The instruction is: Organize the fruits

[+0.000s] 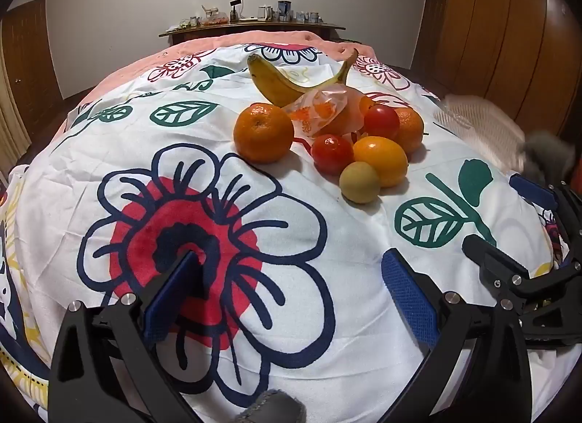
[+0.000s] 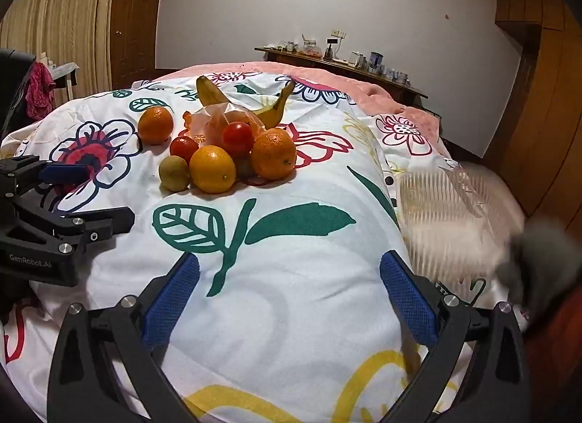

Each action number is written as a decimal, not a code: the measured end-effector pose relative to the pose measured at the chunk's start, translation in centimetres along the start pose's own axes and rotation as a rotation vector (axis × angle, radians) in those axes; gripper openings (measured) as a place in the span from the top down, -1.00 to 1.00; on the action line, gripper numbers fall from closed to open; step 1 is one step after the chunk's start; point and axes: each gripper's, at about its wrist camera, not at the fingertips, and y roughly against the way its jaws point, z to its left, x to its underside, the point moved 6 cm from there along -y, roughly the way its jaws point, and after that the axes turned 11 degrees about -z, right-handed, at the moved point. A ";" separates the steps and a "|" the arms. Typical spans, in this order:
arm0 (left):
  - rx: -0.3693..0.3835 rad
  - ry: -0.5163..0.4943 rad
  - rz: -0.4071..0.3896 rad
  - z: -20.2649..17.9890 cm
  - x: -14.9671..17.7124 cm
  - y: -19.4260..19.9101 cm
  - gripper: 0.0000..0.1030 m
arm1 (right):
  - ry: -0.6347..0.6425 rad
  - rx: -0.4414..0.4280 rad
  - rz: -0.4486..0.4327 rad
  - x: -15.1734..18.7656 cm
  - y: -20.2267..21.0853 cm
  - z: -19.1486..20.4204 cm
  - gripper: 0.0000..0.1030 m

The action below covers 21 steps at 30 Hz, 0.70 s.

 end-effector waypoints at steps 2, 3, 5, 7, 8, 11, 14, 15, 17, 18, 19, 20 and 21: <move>-0.001 -0.001 -0.002 0.0 0.0 0.0 -0.96 | 0.002 0.001 -0.002 0.0 0.0 0.0 -0.91; -0.001 -0.002 -0.001 0.0 0.0 0.0 -0.96 | 0.002 0.001 -0.002 0.0 0.0 0.0 -0.91; -0.002 -0.002 -0.001 0.0 0.0 0.0 -0.96 | 0.001 0.001 -0.002 0.0 0.0 0.0 -0.91; -0.003 -0.003 -0.002 0.1 0.1 0.0 -0.96 | 0.000 0.001 -0.001 0.0 0.0 0.0 -0.91; -0.003 -0.002 -0.003 0.2 0.1 0.1 -0.96 | 0.000 0.001 -0.002 0.0 0.0 0.0 -0.91; -0.005 -0.007 0.002 0.1 0.0 0.0 -0.96 | 0.000 0.000 -0.001 0.0 0.0 0.0 -0.91; -0.004 -0.006 0.002 0.2 0.0 0.0 -0.96 | 0.000 0.000 -0.002 0.0 0.0 0.0 -0.91; -0.006 -0.008 0.003 0.2 0.0 0.0 -0.96 | -0.001 0.000 -0.002 0.0 0.0 0.0 -0.91; -0.007 -0.010 0.004 0.1 0.0 0.0 -0.96 | -0.001 0.000 -0.002 0.0 0.0 -0.1 -0.91; -0.008 -0.012 0.004 0.0 0.0 0.0 -0.96 | -0.001 0.000 -0.002 0.0 0.0 -0.1 -0.91; -0.008 -0.012 0.004 0.1 0.0 0.0 -0.96 | -0.001 0.000 -0.002 0.0 0.0 -0.1 -0.91; -0.007 -0.012 0.003 0.1 0.1 0.0 -0.96 | -0.001 0.000 -0.002 0.0 0.0 0.0 -0.91; -0.009 -0.013 0.004 0.0 0.0 0.0 -0.96 | 0.000 0.001 -0.002 0.0 0.0 0.0 -0.91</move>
